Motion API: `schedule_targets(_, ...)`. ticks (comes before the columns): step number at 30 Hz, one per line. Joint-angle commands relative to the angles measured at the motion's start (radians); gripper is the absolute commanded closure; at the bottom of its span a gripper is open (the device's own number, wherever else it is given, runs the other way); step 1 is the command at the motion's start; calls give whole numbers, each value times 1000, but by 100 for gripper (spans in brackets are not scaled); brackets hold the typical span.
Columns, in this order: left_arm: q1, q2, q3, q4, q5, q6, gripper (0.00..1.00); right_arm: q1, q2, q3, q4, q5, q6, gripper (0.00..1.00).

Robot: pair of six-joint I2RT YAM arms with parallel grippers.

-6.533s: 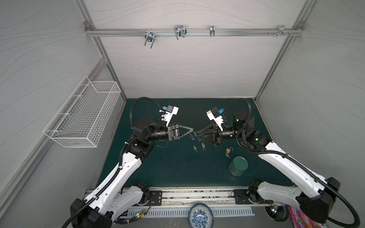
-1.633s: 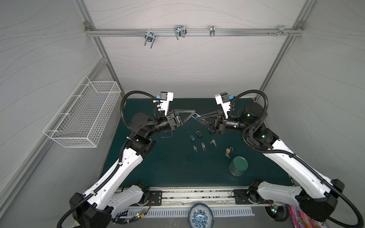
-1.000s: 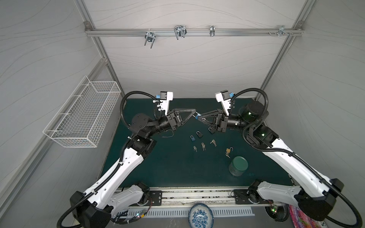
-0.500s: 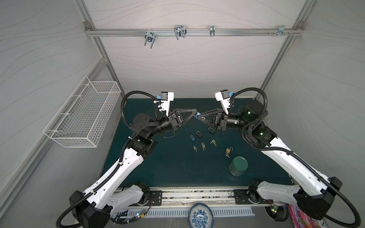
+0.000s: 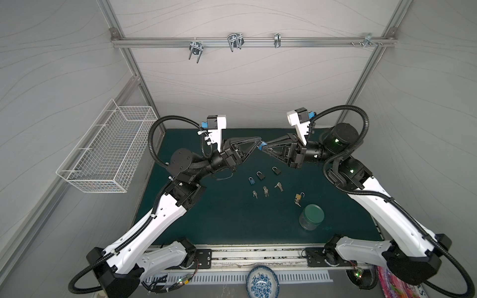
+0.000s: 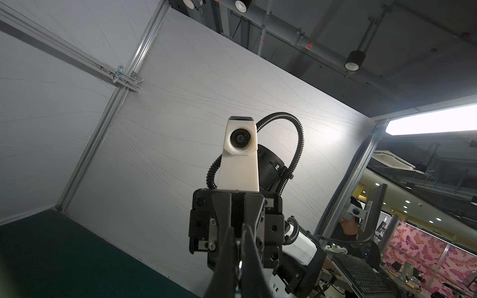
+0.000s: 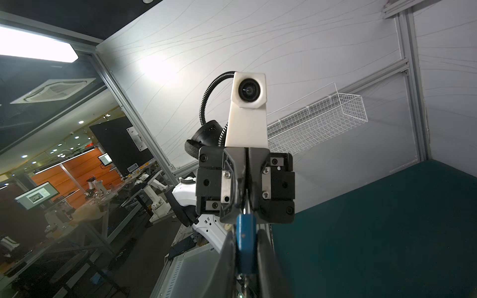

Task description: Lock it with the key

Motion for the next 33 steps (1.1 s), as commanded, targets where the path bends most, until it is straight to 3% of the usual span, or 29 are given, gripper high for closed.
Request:
schedule_targets(1, -15, 24, -64, -240, 257, 3, 100, -9, -2, -19, 77, 155, -65, 100)
schedule_targets(6, 144, -35, -65, -160, 280, -88, 100, -18, -79, -109, 18, 142, -135, 100)
schedule_targets(10, 207, -51, -41, -138, 290, -126, 100, -19, -119, -174, 18, 94, -139, 100)
schedule_targets(17, 268, -67, -44, -74, 256, -185, 100, -19, -169, -262, 20, 84, -120, 100)
schedule_targets(28, 270, -57, -35, -19, 267, -214, 100, -17, -124, -246, 59, 46, -92, 99)
schedule_targets(30, 270, -61, -35, -22, 263, -215, 100, -17, -117, -235, 59, 35, -102, 71)
schedule_targets(33, 271, -64, -34, -32, 261, -210, 100, -18, -119, -231, 40, 35, -134, 49)
